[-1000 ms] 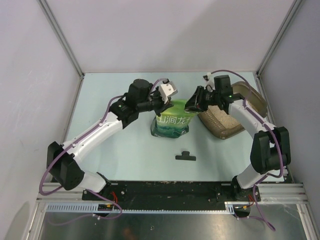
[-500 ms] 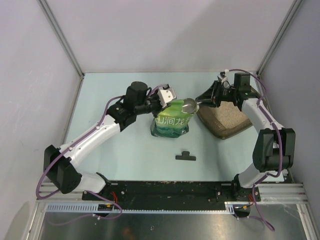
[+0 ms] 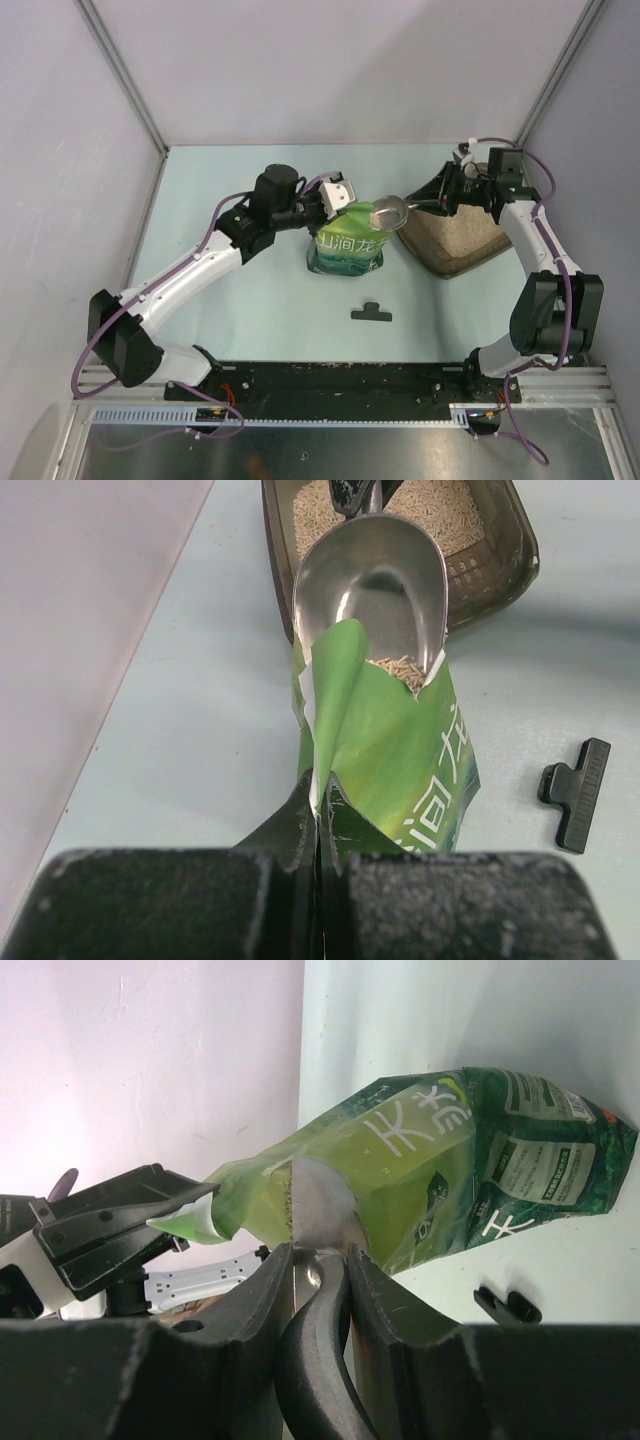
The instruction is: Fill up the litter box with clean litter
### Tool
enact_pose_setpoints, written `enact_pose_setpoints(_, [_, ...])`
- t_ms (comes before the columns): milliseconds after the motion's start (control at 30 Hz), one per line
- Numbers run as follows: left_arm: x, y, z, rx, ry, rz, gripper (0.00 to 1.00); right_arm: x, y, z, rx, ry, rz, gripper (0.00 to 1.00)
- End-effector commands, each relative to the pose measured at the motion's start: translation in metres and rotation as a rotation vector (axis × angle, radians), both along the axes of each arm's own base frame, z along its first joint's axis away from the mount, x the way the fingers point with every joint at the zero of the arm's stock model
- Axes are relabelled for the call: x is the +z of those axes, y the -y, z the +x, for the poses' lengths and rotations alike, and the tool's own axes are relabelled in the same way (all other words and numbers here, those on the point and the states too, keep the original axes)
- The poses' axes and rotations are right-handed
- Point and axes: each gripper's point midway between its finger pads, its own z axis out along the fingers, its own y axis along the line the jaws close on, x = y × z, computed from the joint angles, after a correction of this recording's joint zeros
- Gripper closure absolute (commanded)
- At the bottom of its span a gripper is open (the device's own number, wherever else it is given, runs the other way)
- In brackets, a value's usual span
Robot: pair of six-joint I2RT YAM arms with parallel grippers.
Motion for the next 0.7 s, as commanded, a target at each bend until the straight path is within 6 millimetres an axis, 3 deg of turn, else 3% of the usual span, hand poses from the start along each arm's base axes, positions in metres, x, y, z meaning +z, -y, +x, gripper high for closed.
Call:
enact_pose_setpoints(0, [0.049, -0.013, 0.02, 0.076, 0.139, -0.037, 1.0, 0.025, 0.028, 0.001, -0.061, 0.109, -0.014, 1.0])
enact_pose_setpoints(200, [0.053, -0.006, 0.024, 0.061, 0.134, -0.049, 1.0, 0.039, 0.031, 0.002, -0.1, 0.185, -0.053, 1.0])
enact_pose_setpoints(400, [0.06, 0.003, 0.031, 0.055, 0.129, -0.065, 1.0, 0.031, 0.019, -0.001, -0.106, 0.214, -0.143, 1.0])
enact_pose_setpoints(667, [0.059, 0.003, 0.031, 0.046, 0.138, -0.056, 1.0, 0.03, 0.039, 0.006, -0.104, 0.11, -0.006, 1.0])
